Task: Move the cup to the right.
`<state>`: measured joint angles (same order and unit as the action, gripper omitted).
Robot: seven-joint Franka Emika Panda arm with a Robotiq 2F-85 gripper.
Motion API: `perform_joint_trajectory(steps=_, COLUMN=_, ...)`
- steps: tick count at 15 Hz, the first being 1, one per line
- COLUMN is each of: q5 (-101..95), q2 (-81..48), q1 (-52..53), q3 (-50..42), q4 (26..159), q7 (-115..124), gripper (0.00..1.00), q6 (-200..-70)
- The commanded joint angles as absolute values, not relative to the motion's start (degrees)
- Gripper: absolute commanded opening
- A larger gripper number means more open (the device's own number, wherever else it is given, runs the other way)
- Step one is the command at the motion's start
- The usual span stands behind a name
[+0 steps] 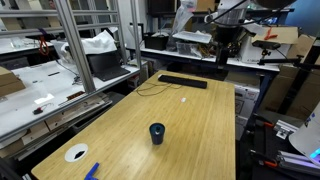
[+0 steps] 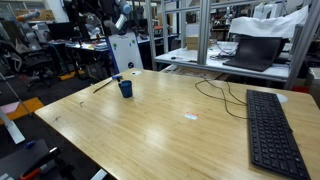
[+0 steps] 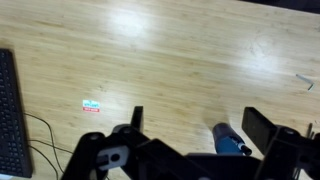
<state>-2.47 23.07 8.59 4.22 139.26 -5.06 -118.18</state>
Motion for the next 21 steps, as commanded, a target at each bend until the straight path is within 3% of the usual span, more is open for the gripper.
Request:
perform_joint_trajectory(steps=1, q5=0.7, q2=14.6, q1=9.1, q3=4.5, q4=134.3, q7=-6.4, gripper=1.00, q6=-123.5)
perform_joint_trajectory(steps=14, q5=-0.5, q2=-16.0, q1=12.2, q3=10.3, q4=113.6, q7=-4.3, gripper=1.00, q6=-127.3)
perform_joint_trajectory(steps=21, q5=-3.1, q2=-23.8, q1=12.9, q3=10.0, q4=108.8, q7=-1.5, gripper=1.00, q6=-128.5)
